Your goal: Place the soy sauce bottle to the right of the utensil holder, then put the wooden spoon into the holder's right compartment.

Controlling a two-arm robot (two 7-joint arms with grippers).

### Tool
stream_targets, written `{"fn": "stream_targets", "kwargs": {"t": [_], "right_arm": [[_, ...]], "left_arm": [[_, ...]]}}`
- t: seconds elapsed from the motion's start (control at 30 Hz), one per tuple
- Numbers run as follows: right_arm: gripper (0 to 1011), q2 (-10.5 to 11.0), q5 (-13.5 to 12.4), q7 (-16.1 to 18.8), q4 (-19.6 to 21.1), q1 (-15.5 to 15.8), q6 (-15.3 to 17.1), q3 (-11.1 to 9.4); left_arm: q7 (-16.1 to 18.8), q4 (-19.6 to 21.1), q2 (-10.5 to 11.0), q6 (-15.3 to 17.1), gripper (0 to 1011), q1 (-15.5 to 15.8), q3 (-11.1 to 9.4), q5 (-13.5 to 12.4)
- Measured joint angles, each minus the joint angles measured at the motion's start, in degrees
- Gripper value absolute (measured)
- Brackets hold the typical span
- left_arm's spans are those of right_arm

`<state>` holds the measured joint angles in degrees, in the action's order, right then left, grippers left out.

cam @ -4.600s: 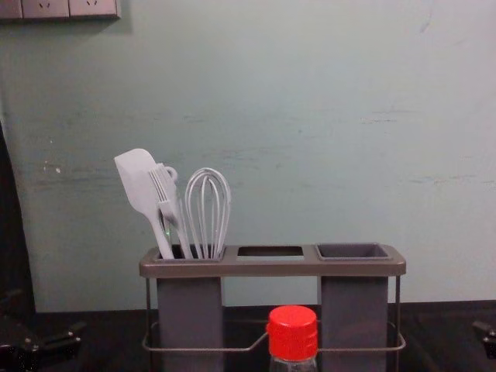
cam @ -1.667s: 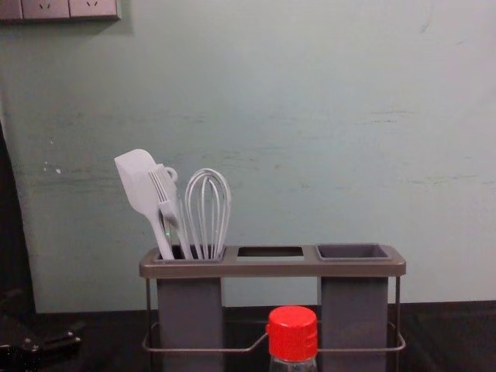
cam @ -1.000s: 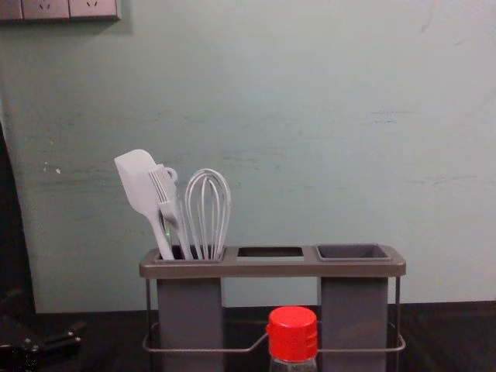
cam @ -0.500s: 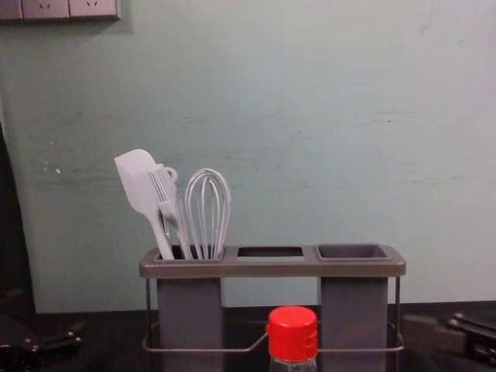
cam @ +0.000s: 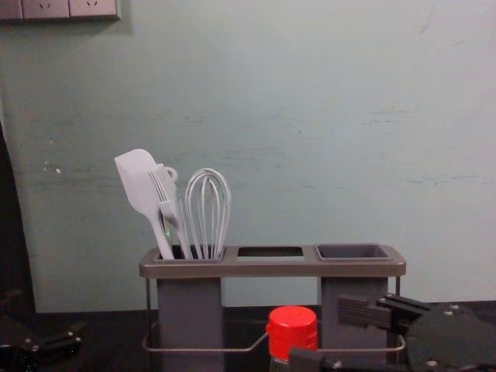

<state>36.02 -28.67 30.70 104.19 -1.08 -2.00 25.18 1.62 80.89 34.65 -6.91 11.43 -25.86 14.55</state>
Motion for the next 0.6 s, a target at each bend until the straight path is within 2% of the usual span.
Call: {"fn": "stream_targets", "kwargs": {"t": [0.27,0.6], "right_arm": [[1004,-2.59,1.53,-1.85,-0.41,-1.65,2.70,0.93],[1004,-4.53,1.70,-2.35,-1.61,-2.32,4.16,2.00]], "left_arm": [[0.00,0.00,0.00,0.00,1012,0.00,0.00,0.00],[0.00,0.01,0.00,0.00,1011,0.00,0.00,0.00]]}}
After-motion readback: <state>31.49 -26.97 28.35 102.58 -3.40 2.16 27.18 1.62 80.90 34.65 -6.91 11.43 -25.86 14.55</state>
